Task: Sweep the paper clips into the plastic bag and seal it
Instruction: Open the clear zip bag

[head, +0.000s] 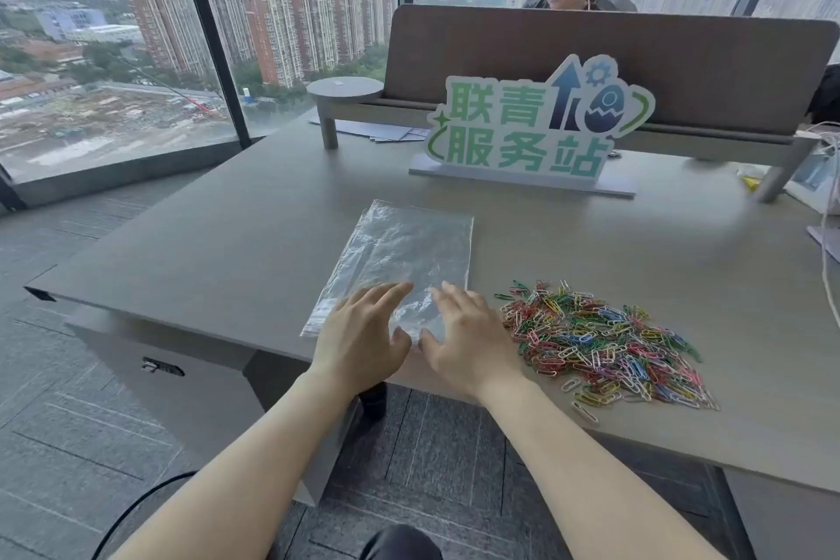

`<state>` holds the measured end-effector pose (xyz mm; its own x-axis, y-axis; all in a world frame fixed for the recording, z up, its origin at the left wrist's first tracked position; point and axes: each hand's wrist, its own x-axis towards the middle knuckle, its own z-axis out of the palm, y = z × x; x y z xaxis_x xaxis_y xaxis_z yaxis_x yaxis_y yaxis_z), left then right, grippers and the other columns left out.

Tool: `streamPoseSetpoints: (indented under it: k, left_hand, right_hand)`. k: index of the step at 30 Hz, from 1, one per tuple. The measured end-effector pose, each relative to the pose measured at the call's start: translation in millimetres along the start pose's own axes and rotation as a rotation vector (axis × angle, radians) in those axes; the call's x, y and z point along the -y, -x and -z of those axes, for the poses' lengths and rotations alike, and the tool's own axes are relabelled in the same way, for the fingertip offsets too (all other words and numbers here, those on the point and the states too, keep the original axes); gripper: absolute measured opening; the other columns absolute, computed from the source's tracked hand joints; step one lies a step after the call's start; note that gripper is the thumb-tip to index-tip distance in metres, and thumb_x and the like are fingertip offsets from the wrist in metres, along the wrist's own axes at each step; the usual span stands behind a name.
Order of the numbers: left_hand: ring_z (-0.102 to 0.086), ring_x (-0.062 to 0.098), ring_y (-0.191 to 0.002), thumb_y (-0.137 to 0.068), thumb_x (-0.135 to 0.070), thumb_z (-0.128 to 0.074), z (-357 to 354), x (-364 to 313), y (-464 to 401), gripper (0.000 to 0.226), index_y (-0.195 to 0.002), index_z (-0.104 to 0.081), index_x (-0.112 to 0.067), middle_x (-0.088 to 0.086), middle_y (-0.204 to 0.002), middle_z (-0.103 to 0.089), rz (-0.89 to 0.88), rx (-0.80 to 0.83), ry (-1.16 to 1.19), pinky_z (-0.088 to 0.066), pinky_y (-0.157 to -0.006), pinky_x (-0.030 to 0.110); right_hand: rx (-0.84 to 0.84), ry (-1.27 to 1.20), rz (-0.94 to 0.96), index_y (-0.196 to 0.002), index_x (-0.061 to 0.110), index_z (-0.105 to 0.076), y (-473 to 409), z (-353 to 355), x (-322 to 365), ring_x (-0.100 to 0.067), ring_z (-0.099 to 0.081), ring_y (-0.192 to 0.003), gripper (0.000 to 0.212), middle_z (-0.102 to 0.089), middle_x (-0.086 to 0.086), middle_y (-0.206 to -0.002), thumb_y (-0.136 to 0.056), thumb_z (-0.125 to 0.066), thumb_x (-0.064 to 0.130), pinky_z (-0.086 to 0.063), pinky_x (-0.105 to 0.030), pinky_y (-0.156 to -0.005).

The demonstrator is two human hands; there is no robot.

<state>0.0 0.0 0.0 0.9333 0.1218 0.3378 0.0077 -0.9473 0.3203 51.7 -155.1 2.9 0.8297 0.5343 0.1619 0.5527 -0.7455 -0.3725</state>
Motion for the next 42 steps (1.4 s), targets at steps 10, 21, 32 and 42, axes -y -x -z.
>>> streamPoseSetpoints:
  k: [10, 21, 32, 42]
  left_hand:
    - [-0.070, 0.021, -0.090, -0.091, -0.021, -0.061, -11.1, 2.8, 5.5, 0.015, -0.090, -0.075, -0.020, -0.007, -0.097, -0.075, 0.061, -0.101, -0.032, -0.052, -0.064, 0.032]
    - [-0.064, 0.030, -0.060, -0.090, -0.012, -0.060, 8.8, -8.4, -6.4, 0.018, -0.079, -0.073, -0.009, 0.004, -0.075, -0.069, 0.065, -0.180, 0.011, -0.051, -0.048, 0.034]
    - [-0.063, 0.033, -0.069, -0.090, -0.014, -0.057, 38.1, -40.1, -9.9, 0.020, -0.075, -0.069, -0.009, 0.003, -0.071, -0.064, 0.060, -0.258, 0.158, -0.052, -0.058, 0.037]
    - [-0.065, 0.031, -0.076, -0.087, -0.013, -0.055, 73.5, -30.3, -19.4, 0.021, -0.081, -0.075, -0.013, 0.002, -0.087, -0.070, 0.083, -0.156, 0.088, -0.055, -0.070, 0.039]
  right_hand:
    - [-0.012, -0.043, -0.057, -0.150, 0.021, -0.026, 8.4, -12.2, -2.3, -0.016, -0.018, -0.144, 0.063, -0.025, 0.003, -0.158, -0.094, -0.040, 0.047, -0.026, -0.038, -0.114]
    - [-0.305, -0.289, -0.225, -0.146, 0.033, -0.021, 12.4, -1.1, 10.2, -0.019, -0.043, -0.125, 0.072, -0.041, 0.000, -0.139, -0.086, -0.051, 0.060, -0.046, -0.032, -0.082]
    - [-0.308, -0.360, -0.307, -0.150, 0.025, -0.015, 21.5, 10.0, 16.0, -0.012, -0.051, -0.051, 0.076, -0.050, 0.006, -0.058, -0.086, -0.056, 0.027, -0.042, -0.031, -0.042]
    - [-0.277, -0.334, -0.273, -0.078, 0.028, -0.056, 35.4, 27.1, -14.2, -0.009, -0.052, -0.056, 0.013, -0.052, 0.011, -0.059, -0.087, -0.054, 0.019, -0.038, -0.026, -0.047]
